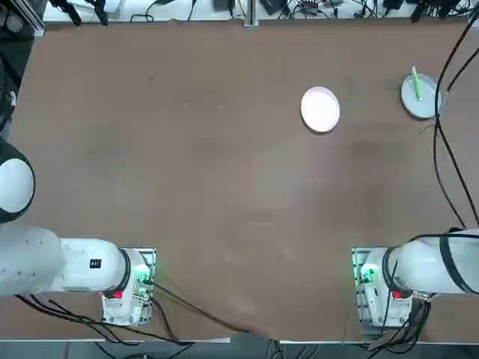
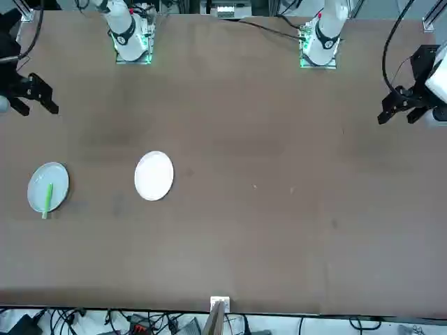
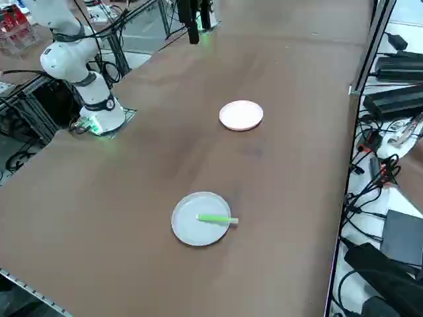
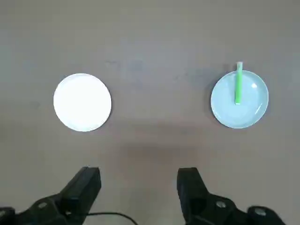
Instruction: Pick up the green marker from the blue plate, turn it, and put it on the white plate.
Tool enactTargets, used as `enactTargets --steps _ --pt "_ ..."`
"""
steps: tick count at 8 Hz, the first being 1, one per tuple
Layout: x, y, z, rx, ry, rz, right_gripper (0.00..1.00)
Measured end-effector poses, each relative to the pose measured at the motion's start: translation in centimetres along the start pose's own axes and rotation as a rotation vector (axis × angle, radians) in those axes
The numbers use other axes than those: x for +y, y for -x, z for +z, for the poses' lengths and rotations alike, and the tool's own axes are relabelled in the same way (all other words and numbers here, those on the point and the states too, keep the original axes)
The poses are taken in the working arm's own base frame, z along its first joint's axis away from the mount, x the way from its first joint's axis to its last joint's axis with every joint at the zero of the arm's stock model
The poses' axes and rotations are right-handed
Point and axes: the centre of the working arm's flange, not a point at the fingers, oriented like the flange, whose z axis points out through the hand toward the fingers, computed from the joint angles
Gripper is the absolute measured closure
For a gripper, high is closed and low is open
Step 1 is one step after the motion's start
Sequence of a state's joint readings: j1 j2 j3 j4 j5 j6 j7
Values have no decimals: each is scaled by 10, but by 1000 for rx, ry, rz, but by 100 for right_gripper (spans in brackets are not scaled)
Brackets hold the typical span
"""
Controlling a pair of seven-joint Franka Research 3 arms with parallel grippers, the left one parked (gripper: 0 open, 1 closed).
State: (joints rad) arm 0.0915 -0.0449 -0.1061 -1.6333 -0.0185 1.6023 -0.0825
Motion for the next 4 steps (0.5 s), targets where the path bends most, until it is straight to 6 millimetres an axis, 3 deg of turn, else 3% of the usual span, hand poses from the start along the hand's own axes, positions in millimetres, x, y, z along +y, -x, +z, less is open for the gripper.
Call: enactTargets --steps 4 --pt "-1 -2 3 -3 -25 9 1"
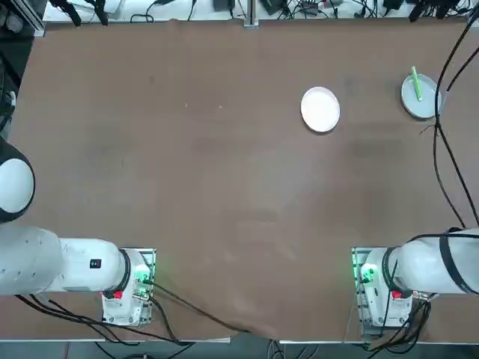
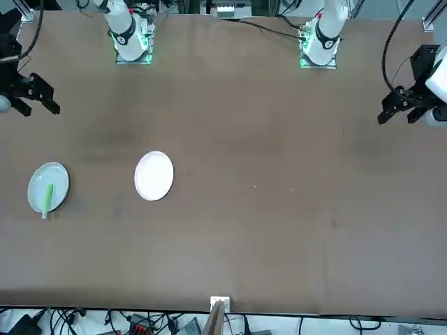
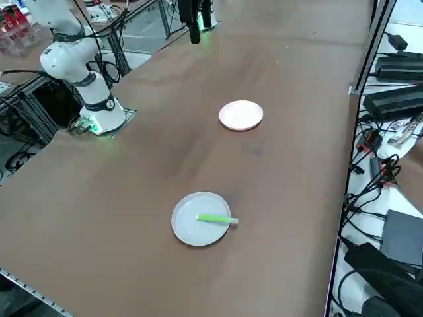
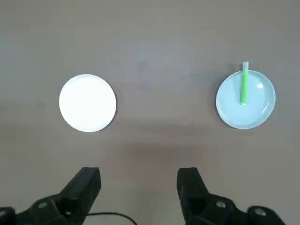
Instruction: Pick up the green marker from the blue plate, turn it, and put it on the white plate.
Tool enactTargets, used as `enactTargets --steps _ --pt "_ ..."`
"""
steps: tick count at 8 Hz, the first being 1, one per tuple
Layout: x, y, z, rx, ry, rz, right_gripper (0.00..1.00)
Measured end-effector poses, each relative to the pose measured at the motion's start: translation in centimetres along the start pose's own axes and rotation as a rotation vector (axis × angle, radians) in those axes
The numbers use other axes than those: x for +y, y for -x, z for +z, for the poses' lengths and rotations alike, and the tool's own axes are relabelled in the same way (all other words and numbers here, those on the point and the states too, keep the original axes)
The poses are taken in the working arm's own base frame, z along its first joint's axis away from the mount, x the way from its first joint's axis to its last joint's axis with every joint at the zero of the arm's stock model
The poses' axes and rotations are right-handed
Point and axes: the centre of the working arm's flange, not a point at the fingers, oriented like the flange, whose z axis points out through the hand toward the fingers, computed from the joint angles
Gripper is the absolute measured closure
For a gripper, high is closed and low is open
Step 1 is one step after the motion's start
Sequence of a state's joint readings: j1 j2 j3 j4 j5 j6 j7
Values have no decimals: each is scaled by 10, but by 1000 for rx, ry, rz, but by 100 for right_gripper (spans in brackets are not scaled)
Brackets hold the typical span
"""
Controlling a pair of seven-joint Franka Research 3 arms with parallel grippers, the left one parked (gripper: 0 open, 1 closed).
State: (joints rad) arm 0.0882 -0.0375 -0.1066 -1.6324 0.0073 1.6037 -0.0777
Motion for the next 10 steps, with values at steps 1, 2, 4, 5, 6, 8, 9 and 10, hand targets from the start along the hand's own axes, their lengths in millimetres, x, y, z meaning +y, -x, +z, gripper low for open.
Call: enactTargets --steps 1,2,4,5,6,8,9,10 --pt "5 -3 6 -9 -1 11 1" --pt "17 -12 17 -11 1 33 1" --pt "61 -35 54 -6 11 74 1" --pt "88 -46 81 -9 16 55 1" --pt "117 -57 112 -11 22 35 1" --pt "174 -73 178 8 37 47 1" --pt "197 -80 209 29 50 61 1" --pt "215 -84 237 48 65 66 1"
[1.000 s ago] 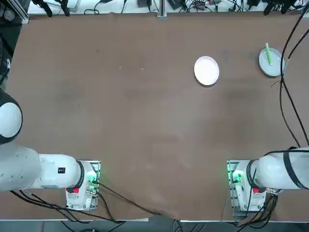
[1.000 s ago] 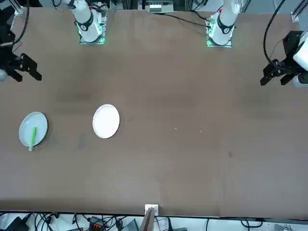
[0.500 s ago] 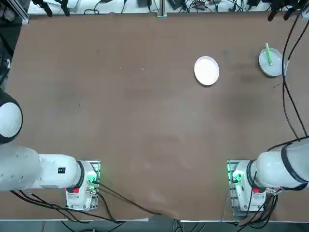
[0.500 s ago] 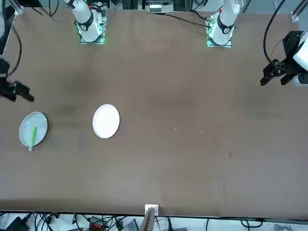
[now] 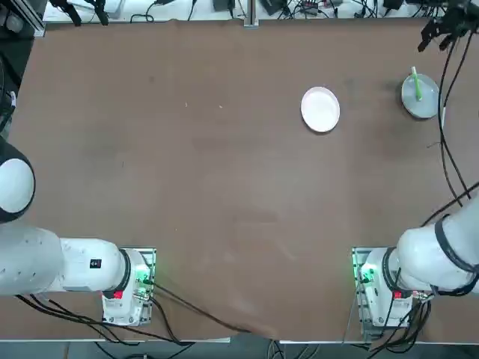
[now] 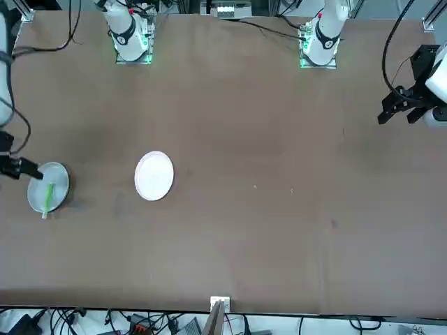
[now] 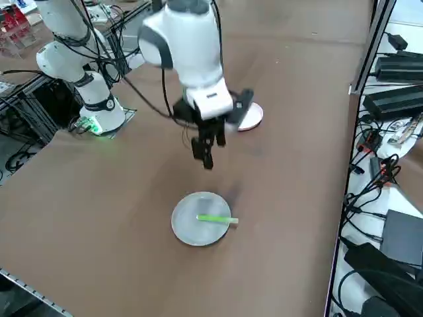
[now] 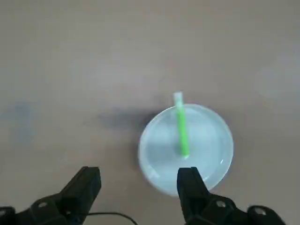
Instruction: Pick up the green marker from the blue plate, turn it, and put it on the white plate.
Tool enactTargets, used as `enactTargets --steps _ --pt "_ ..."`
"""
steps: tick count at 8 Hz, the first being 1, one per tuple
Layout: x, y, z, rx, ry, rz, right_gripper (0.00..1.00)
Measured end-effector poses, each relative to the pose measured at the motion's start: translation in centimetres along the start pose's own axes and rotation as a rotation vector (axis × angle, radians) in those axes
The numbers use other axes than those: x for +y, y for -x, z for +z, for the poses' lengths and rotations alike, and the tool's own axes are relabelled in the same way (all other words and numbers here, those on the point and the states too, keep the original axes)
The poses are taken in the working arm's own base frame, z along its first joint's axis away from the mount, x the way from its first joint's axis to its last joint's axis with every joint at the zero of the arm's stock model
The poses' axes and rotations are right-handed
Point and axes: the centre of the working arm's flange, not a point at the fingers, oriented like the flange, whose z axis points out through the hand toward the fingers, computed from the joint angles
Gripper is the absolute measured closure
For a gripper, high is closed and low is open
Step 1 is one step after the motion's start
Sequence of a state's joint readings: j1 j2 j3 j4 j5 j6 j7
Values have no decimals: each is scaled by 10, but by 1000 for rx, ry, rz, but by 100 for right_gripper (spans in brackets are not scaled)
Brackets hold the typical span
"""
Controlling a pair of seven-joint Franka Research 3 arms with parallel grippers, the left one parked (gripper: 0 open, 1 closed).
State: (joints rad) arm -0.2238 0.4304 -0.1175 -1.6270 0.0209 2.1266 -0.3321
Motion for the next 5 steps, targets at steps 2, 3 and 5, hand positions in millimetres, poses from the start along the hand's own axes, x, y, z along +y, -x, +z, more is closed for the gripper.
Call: enactTargets --steps 2,3,5 --pt "25 0 46 8 13 -12 1" --pt "35 2 66 7 12 -6 1" --pt "42 2 94 30 15 7 6"
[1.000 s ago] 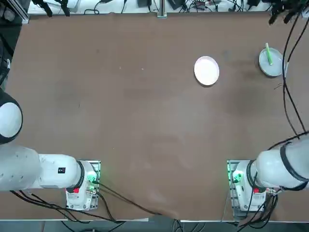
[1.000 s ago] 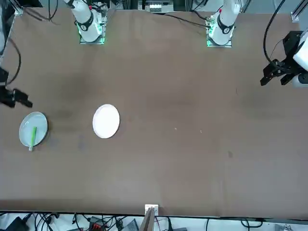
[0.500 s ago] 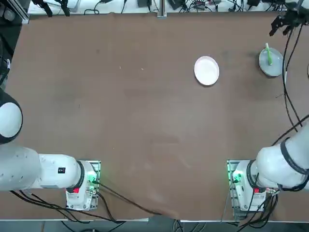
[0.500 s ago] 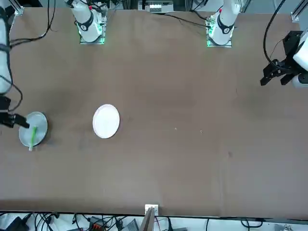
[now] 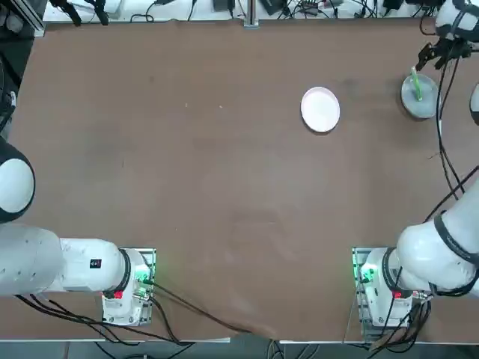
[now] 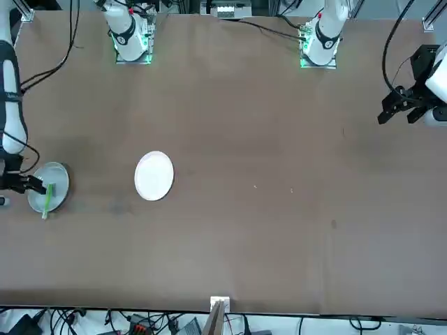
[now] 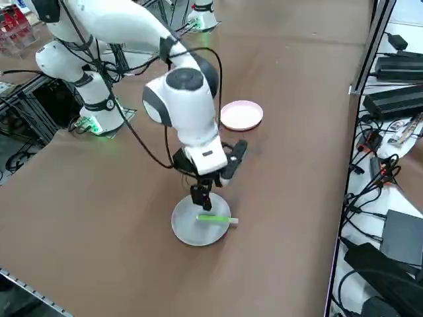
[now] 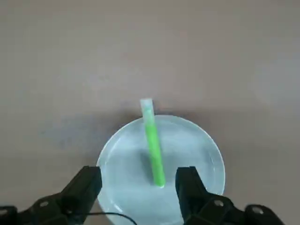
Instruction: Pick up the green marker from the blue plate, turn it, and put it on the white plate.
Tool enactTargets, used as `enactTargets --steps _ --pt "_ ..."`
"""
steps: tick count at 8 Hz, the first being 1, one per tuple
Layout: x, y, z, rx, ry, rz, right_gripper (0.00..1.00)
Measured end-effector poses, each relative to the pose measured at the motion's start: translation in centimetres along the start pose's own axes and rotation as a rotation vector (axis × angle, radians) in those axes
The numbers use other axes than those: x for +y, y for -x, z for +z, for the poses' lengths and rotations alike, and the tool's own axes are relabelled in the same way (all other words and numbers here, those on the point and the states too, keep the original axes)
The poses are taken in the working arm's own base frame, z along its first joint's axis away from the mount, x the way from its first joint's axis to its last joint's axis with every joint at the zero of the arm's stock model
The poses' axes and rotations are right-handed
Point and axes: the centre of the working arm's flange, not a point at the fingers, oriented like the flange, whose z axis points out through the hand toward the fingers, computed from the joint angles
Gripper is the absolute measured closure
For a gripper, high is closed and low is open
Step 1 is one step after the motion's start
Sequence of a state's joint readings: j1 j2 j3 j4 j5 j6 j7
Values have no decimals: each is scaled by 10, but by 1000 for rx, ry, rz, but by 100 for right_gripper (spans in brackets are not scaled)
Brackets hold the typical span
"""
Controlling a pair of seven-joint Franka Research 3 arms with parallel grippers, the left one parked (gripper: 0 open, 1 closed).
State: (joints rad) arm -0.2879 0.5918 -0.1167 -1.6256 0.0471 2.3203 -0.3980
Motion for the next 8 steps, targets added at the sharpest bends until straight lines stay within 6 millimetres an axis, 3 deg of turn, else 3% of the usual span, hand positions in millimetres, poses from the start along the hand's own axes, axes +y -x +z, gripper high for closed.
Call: enactTargets --steps 2,3,5,8 --pt "4 -1 24 29 10 12 11" --pt "7 3 39 19 10 17 20" --pt "13 11 64 -7 5 -6 24" --pt "14 14 79 -12 6 -59 30"
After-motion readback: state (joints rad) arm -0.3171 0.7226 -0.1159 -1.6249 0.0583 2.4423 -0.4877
